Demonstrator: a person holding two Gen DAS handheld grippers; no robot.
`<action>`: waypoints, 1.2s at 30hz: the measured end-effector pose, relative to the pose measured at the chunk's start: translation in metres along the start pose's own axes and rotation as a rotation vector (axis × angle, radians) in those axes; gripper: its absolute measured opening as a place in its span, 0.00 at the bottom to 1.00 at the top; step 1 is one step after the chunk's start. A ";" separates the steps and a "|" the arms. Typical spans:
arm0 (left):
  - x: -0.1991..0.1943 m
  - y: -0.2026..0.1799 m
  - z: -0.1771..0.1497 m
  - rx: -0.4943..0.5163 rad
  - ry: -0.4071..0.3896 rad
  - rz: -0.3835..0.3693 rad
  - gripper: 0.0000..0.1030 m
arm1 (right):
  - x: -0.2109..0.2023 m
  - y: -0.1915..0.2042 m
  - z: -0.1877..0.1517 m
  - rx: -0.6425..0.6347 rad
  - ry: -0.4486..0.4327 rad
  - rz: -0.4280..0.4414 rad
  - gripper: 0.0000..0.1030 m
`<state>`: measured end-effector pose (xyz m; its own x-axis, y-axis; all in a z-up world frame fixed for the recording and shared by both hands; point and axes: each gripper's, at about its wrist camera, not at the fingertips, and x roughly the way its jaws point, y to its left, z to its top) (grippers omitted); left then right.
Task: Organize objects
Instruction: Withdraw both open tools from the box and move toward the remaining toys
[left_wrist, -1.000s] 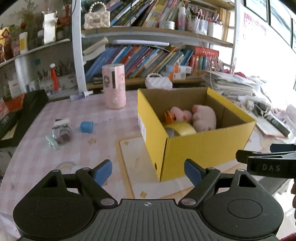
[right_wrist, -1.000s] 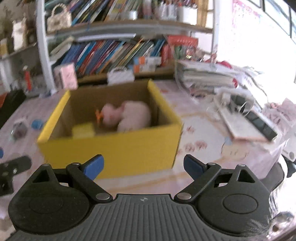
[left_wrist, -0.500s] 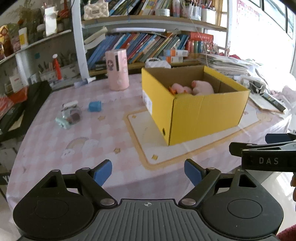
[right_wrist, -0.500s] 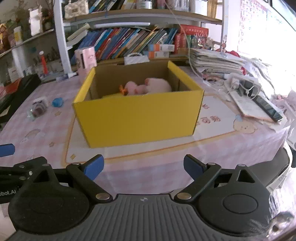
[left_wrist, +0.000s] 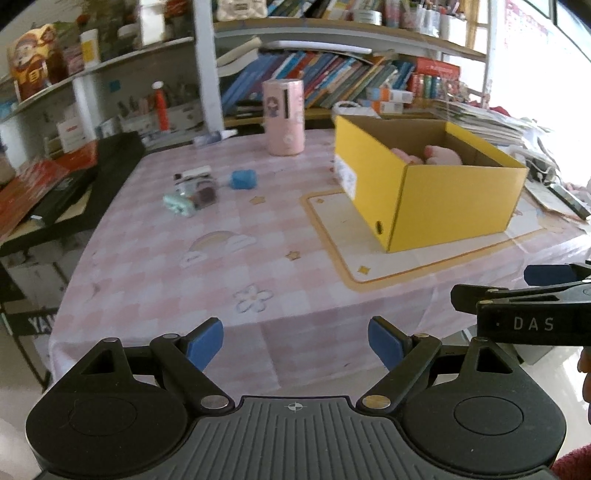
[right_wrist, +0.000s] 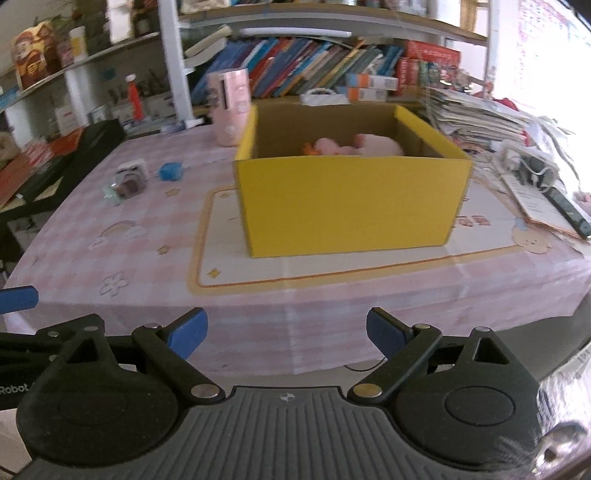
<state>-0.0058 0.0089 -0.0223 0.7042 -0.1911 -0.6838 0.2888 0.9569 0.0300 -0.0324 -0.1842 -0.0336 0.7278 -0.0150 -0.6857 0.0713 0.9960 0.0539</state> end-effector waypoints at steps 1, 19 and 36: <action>-0.001 0.003 -0.001 -0.005 0.001 0.005 0.85 | 0.000 0.004 -0.001 -0.008 0.001 0.009 0.90; -0.017 0.047 -0.010 -0.052 -0.026 0.077 0.86 | 0.002 0.055 0.008 -0.088 -0.029 0.099 0.89; -0.009 0.073 -0.006 -0.103 -0.030 0.116 0.86 | 0.018 0.088 0.022 -0.162 -0.031 0.162 0.88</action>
<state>0.0048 0.0815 -0.0179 0.7487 -0.0826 -0.6578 0.1374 0.9900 0.0321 0.0014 -0.0992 -0.0252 0.7417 0.1461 -0.6547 -0.1570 0.9867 0.0423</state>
